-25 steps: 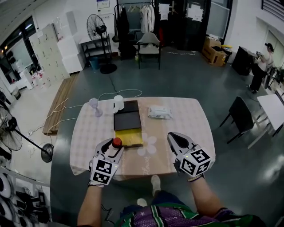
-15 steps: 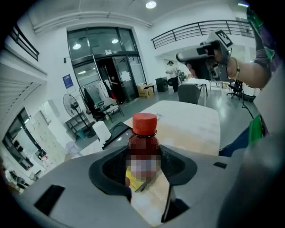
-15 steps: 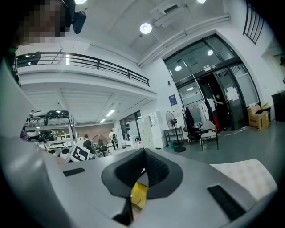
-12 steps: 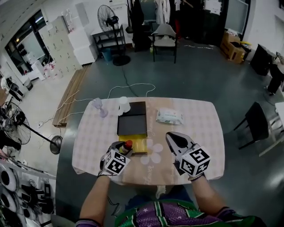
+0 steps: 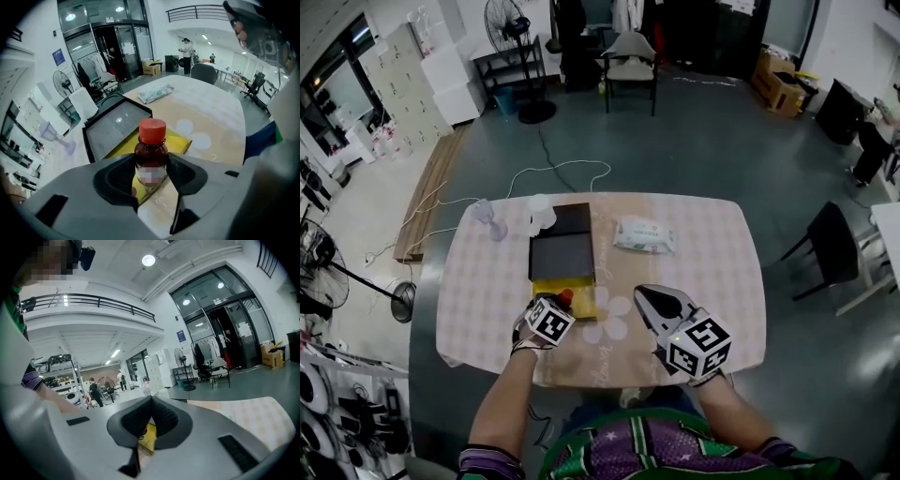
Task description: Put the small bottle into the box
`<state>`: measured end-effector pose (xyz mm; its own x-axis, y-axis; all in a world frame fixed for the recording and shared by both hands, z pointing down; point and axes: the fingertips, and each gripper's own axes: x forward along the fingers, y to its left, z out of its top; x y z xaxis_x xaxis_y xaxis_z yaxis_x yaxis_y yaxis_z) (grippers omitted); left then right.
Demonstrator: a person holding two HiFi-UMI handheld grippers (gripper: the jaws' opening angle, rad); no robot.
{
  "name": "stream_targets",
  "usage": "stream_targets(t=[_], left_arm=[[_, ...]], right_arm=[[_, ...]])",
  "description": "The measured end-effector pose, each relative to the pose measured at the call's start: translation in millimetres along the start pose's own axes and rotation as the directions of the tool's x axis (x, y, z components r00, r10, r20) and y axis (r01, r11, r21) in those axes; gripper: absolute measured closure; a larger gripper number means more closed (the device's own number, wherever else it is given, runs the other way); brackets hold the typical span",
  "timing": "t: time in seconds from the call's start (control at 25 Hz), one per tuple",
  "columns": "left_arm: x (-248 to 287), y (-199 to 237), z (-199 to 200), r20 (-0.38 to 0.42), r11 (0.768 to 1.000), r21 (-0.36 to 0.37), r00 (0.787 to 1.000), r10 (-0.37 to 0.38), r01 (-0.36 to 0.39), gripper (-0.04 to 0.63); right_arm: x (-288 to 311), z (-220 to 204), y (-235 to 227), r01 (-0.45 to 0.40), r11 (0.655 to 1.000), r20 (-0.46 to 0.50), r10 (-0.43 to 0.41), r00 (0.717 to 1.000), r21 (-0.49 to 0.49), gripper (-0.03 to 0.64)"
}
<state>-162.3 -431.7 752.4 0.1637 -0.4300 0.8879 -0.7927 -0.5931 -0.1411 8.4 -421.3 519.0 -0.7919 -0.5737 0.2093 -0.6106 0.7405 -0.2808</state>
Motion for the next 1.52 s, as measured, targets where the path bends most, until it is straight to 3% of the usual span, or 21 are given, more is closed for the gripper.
stream_targets(t=[0.36, 0.84, 1.28, 1.52], left_arm=[[42.5, -6.1, -10.7, -0.12, 0.995, 0.053, 0.99, -0.074, 0.081, 0.364], [66.5, -12.4, 4.4, -0.089, 0.985, 0.054, 0.983, -0.16, 0.166, 0.365], [34.3, -5.7, 18.0, 0.055, 0.988, 0.022, 0.987, -0.153, 0.152, 0.376], [-0.8, -6.3, 21.5, 0.157, 0.99, 0.01, 0.978, -0.138, 0.138, 0.376]], right_arm=[[10.5, -3.8, -16.1, 0.018, 1.0, -0.023, -0.017, 1.0, 0.003, 0.611], [18.6, -8.6, -33.7, 0.038, 0.999, -0.041, -0.038, 0.998, 0.021, 0.611], [29.1, -2.2, -27.8, 0.052, 0.998, -0.04, -0.051, 0.998, 0.02, 0.611], [27.1, -7.4, -20.4, 0.107, 0.994, -0.04, -0.106, 0.994, 0.017, 0.611]])
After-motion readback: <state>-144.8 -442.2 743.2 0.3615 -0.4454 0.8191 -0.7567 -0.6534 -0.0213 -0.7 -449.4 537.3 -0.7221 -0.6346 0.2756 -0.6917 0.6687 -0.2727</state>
